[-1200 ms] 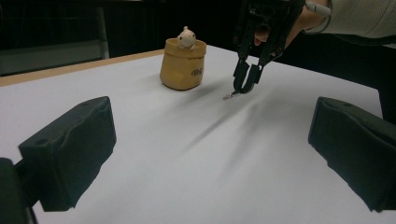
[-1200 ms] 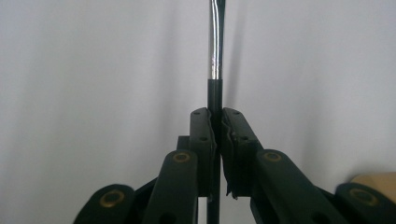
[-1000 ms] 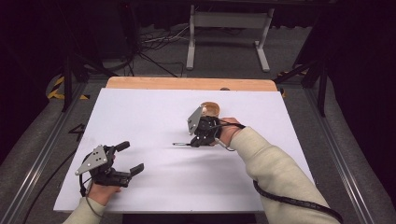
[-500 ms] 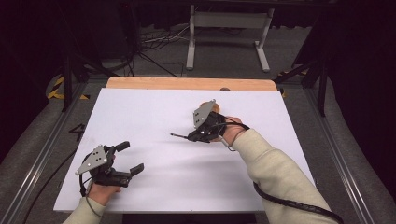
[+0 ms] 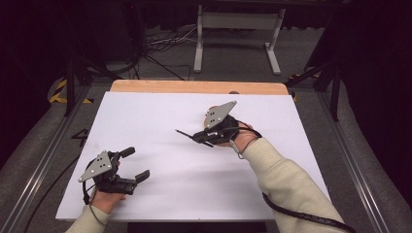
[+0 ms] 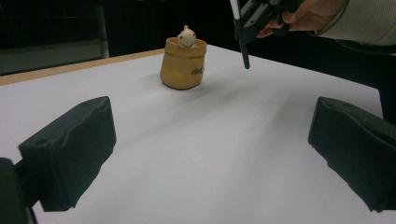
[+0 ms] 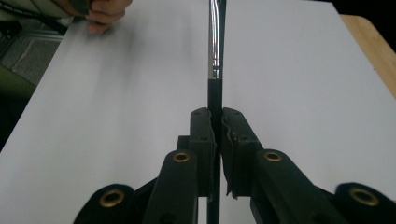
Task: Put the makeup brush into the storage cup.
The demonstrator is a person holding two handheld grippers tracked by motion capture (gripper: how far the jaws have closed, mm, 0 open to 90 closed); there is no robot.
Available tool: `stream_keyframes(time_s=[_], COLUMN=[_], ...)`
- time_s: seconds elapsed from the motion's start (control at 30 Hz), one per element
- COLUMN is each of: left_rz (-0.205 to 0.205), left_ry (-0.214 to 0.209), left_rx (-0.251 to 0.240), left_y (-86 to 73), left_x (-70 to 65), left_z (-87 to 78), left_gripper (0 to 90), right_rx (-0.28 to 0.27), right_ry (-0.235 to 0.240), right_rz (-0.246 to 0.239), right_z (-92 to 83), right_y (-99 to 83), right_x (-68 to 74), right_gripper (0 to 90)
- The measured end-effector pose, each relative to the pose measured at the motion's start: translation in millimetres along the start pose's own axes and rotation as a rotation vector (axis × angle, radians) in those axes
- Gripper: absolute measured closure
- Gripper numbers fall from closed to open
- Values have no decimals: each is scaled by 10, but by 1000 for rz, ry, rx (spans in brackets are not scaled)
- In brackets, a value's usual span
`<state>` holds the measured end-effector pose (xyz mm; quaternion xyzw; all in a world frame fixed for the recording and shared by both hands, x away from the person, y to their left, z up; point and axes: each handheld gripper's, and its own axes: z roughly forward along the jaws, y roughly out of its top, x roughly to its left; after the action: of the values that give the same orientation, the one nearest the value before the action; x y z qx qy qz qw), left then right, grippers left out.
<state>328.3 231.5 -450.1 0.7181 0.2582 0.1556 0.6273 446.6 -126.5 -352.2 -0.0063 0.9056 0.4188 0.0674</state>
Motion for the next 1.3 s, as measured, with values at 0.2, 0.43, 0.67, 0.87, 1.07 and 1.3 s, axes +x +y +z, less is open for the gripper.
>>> stream_keyframes(time_s=[0.2,0.43,0.67,0.87,1.07,1.3], left_rz=[0,1,1,1,1,-1], left_ry=[0,-2,-2,-2,-1,0], left_rx=[3,2,3,4,5,3], left_y=[1,0,-1,0,-1,-4], left_x=[-2,-1,0,1,1,1], left_z=[-1,1,2,1,2,2], left_gripper=[17,18,17,18,17,17], right_rx=[-90,-192,-259,-310,-359,-378], right_ry=[-45,-100,-151,-186,-249,-297], right_rz=[42,97,135,152,197,229], right_z=[-75,-162,-228,-261,-303,-356], right_y=[-21,-67,-103,-124,-160,-173], right_x=[-9,-41,-73,-88,-119,-176], right_gripper=[834,834,834,835,835,835])
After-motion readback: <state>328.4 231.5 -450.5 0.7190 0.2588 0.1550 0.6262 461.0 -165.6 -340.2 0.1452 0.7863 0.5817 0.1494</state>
